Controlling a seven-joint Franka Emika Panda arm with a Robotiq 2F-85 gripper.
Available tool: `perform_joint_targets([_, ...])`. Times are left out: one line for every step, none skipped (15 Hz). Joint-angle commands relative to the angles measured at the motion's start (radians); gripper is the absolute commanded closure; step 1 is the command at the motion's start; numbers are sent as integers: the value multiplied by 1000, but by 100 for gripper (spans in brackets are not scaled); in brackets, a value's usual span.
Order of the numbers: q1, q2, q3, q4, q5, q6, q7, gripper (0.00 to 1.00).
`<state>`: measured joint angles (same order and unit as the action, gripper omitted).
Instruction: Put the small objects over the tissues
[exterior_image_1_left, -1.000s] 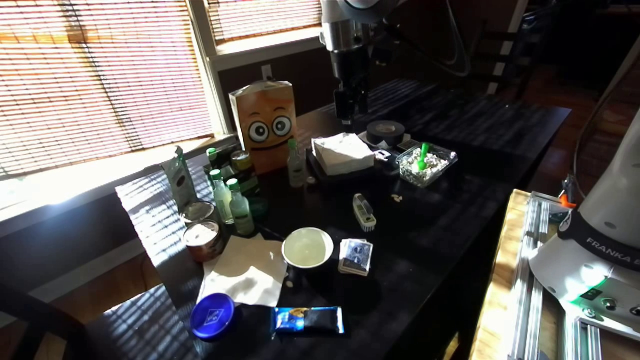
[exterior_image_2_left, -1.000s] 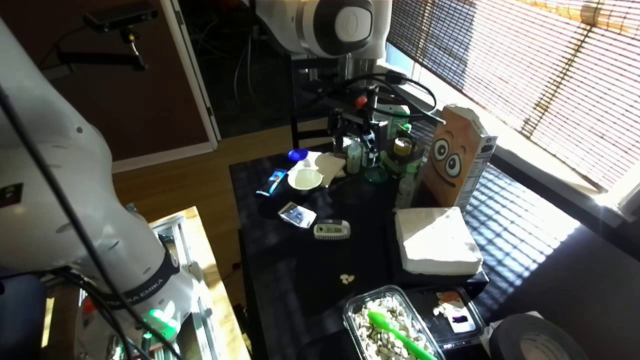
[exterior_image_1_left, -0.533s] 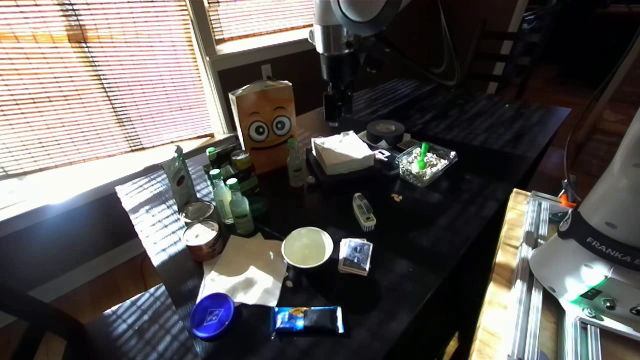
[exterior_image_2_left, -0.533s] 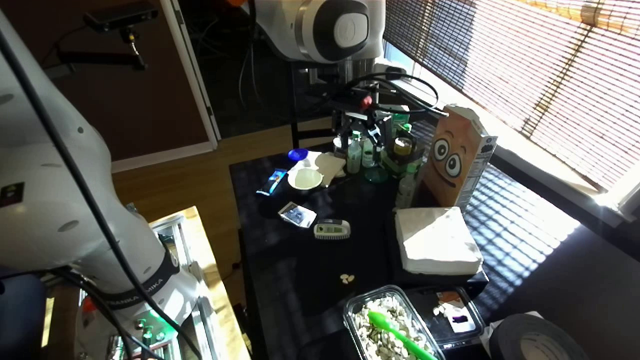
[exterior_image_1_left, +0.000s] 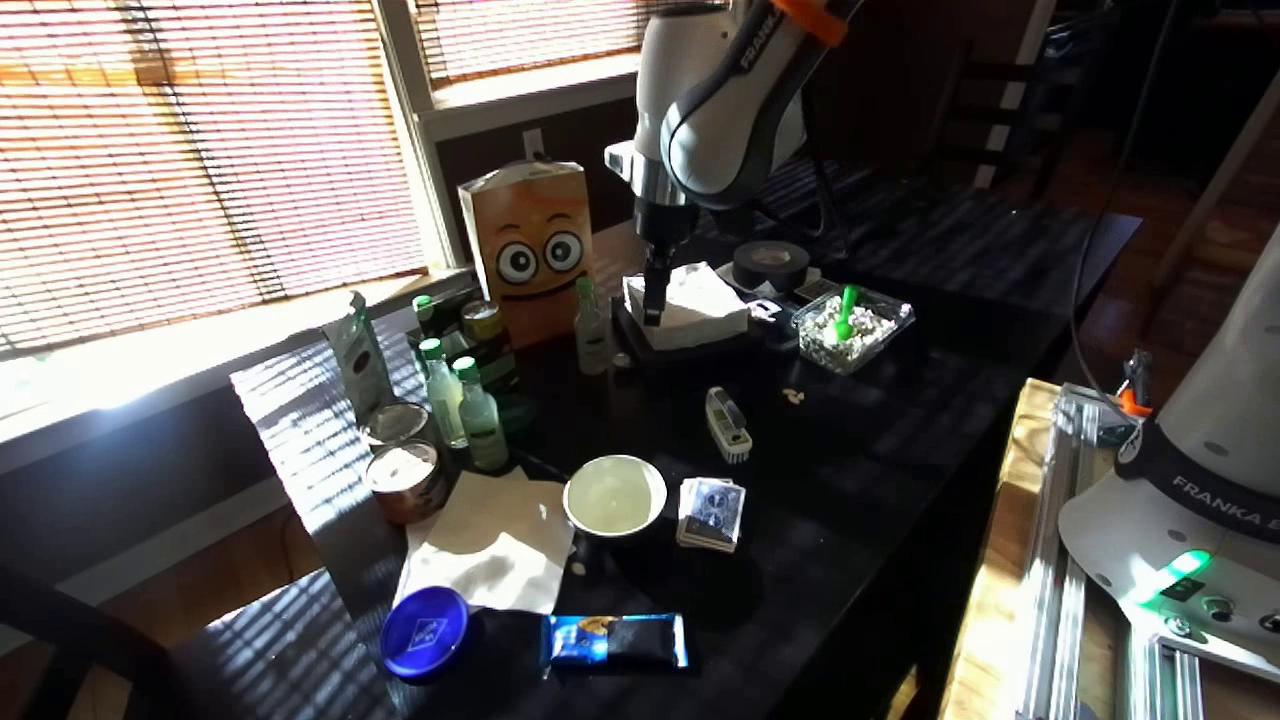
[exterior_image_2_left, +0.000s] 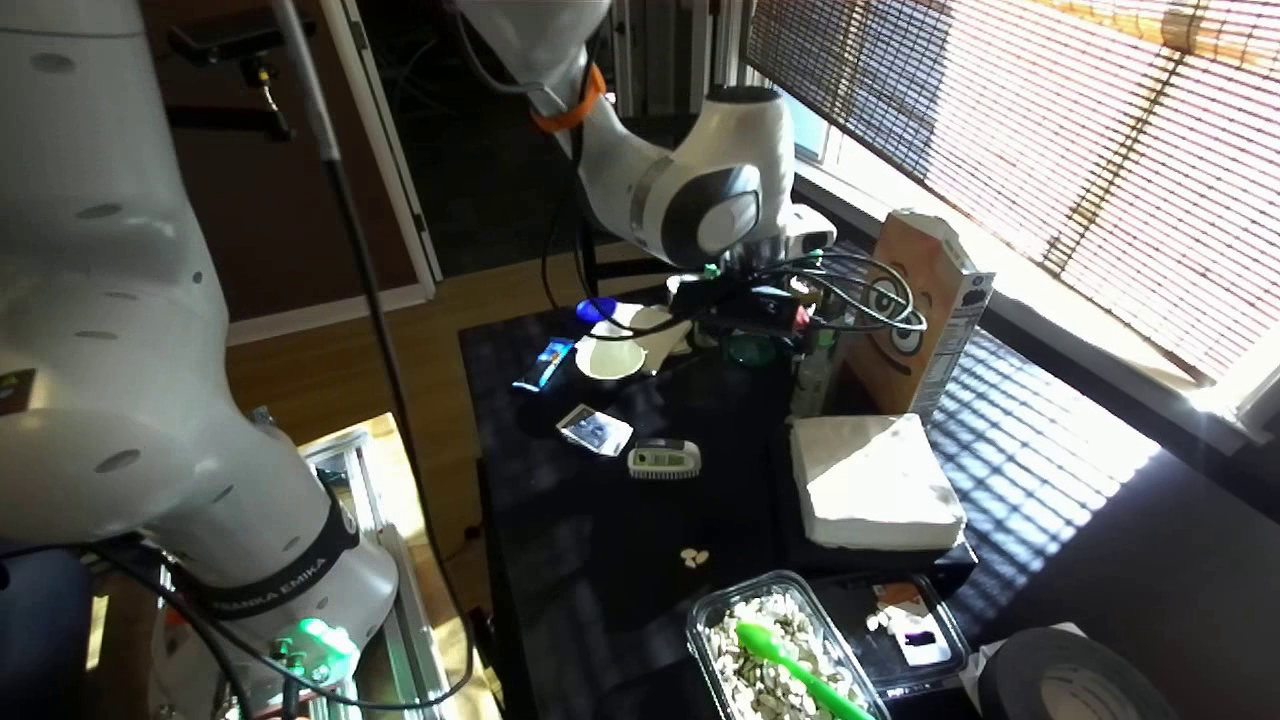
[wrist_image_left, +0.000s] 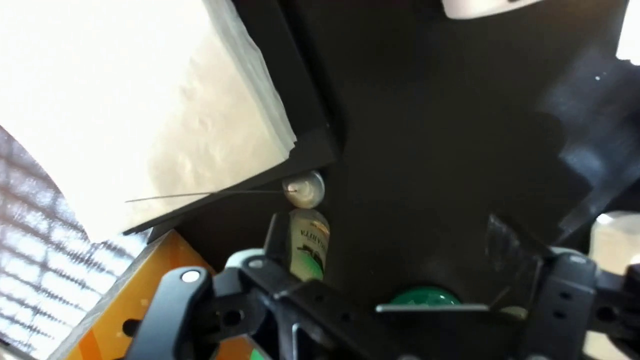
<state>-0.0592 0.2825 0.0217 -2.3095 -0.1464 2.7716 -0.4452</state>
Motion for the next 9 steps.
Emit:
perform_joint_targets([-65,152,22,132,-1,-15,-113,0])
perform_joint_targets([-68,193,19,173,-20,-21,-119,0])
perform_joint_targets([-70,224,18,208,-32,-26,-123,0])
perform_joint_targets([-62,244,7,242,-44,-41,-108,0])
perform_joint_targets([-55,249,-2,263,-53,-75,-95,0])
perform_joint_targets([-61,246,5,271,-40,-84,-89,0])
perform_joint_targets([-73,224,14,212,-35,-37,-95,0])
perform_joint_targets([-72,235,14,233,-35,-48,-95,0])
perform_joint_targets([-72,239,14,246,-35,-56,-95,0])
